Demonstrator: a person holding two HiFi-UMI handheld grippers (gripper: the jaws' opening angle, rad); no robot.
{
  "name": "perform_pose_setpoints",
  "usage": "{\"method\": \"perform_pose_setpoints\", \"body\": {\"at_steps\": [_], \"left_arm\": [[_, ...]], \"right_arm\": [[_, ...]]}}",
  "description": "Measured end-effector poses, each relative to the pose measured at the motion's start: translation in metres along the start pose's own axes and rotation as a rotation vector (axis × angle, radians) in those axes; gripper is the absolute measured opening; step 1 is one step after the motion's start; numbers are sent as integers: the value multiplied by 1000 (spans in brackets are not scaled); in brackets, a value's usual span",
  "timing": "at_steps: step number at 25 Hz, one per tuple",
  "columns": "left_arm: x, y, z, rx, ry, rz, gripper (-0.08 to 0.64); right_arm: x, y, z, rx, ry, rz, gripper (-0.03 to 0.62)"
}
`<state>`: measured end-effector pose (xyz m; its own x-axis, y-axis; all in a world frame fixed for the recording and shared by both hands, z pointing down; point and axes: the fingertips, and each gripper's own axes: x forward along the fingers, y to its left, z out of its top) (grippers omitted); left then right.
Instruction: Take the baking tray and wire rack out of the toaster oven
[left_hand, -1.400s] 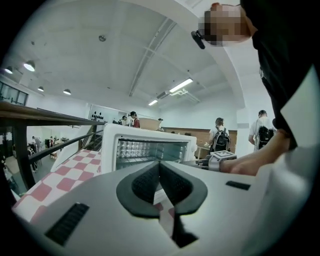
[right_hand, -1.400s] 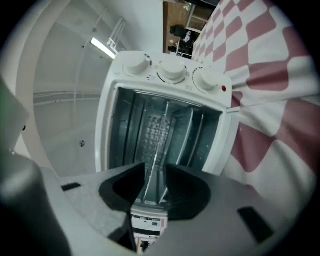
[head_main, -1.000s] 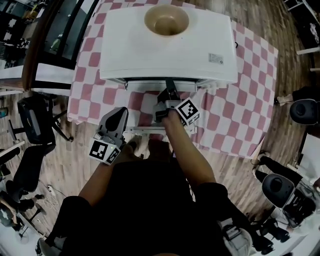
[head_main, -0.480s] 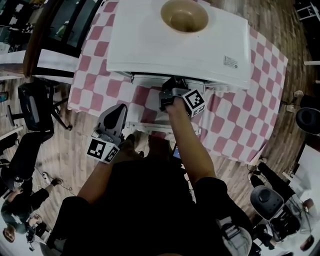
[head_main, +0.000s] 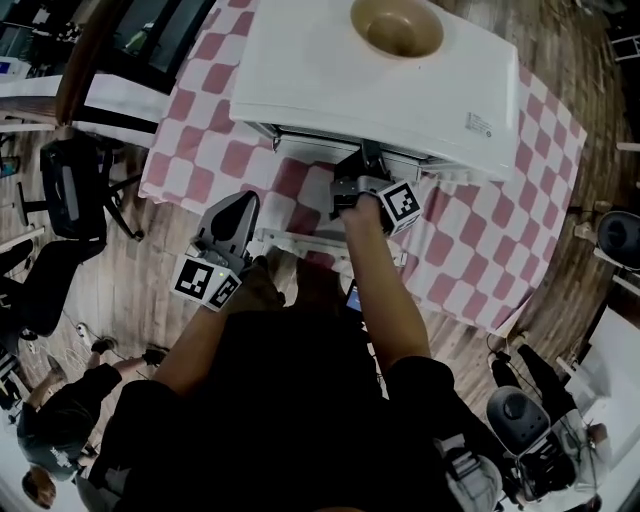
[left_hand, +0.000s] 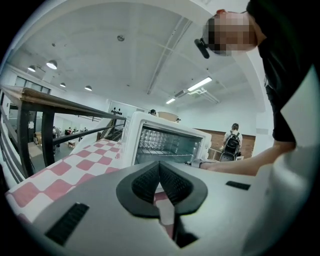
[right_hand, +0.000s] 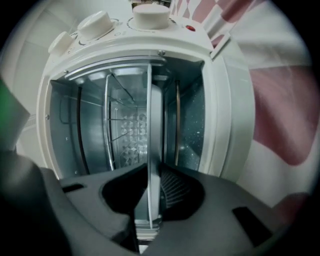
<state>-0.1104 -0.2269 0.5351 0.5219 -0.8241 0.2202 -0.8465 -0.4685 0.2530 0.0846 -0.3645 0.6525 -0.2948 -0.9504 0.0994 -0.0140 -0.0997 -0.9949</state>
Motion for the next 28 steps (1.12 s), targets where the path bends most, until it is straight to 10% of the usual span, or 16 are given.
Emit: {"method": "perform_pose_setpoints", "body": {"at_steps": [28], "left_arm": [[-90, -20, 7, -16, -93, -183, -5]], "right_arm": [[-193, 3, -87, 80, -84, -18, 81]]}}
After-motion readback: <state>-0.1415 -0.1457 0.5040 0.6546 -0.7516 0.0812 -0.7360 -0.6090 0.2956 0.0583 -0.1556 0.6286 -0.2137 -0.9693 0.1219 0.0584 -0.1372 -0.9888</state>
